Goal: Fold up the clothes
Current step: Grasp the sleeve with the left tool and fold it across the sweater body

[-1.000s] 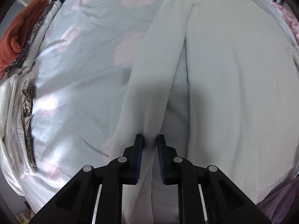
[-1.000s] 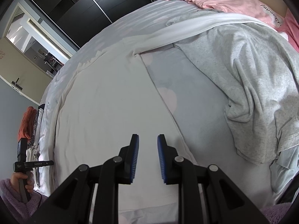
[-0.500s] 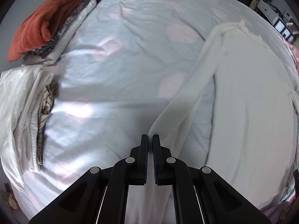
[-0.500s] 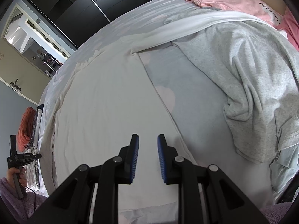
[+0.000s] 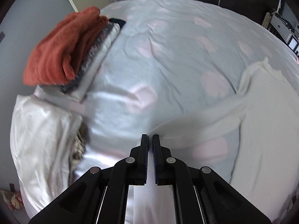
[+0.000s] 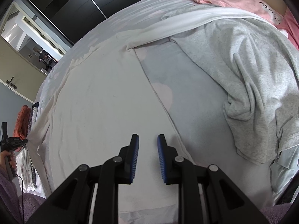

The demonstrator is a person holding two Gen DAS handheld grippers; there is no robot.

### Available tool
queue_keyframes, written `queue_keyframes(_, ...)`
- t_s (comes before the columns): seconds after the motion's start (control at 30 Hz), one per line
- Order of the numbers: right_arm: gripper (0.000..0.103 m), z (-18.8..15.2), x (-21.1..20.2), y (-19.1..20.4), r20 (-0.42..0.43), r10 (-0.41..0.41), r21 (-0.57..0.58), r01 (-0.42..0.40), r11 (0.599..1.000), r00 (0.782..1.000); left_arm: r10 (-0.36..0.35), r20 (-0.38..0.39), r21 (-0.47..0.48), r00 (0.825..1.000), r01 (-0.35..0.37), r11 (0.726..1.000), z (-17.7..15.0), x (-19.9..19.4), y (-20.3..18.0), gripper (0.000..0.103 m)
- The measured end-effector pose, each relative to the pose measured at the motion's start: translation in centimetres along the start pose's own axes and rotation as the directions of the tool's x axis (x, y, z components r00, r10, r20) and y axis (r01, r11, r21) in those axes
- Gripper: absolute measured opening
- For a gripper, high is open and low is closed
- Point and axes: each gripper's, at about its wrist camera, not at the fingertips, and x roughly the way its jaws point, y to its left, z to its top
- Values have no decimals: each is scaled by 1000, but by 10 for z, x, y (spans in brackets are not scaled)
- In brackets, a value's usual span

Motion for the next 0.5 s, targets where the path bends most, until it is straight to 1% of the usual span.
queue_keyframes(0.13, 20, 4, 11, -2, -20, -19, 13, 20, 1000, 1000, -15, 52, -19, 999, 16, 1000, 20, -4, 7, 5)
queue_keyframes(0.17, 20, 5, 14, -3, -24, -23, 19, 23, 1000, 999, -37, 57, -13, 998, 38, 999, 21, -6, 6, 5)
queue_keyframes(0.23, 20, 8, 20, -4, -33, -27, 31, 28, 999, 999, -132, 43, 36, 990, 130, 991, 11, -10, -5, 5)
queue_keyframes(0.27, 20, 10, 24, -4, -35, -30, 34, 32, 999, 999, -178, 29, 74, 984, 176, 982, 4, -12, -13, 5)
queue_keyframes(0.3, 20, 11, 27, -2, -38, -32, 30, 33, 999, 999, -209, 14, 102, 978, 207, 973, -2, -14, -20, 5)
queue_keyframes(0.5, 20, 14, 45, 7, -65, -37, -9, 37, 999, 997, -253, -75, 200, 964, 263, 944, -28, -18, -47, 6)
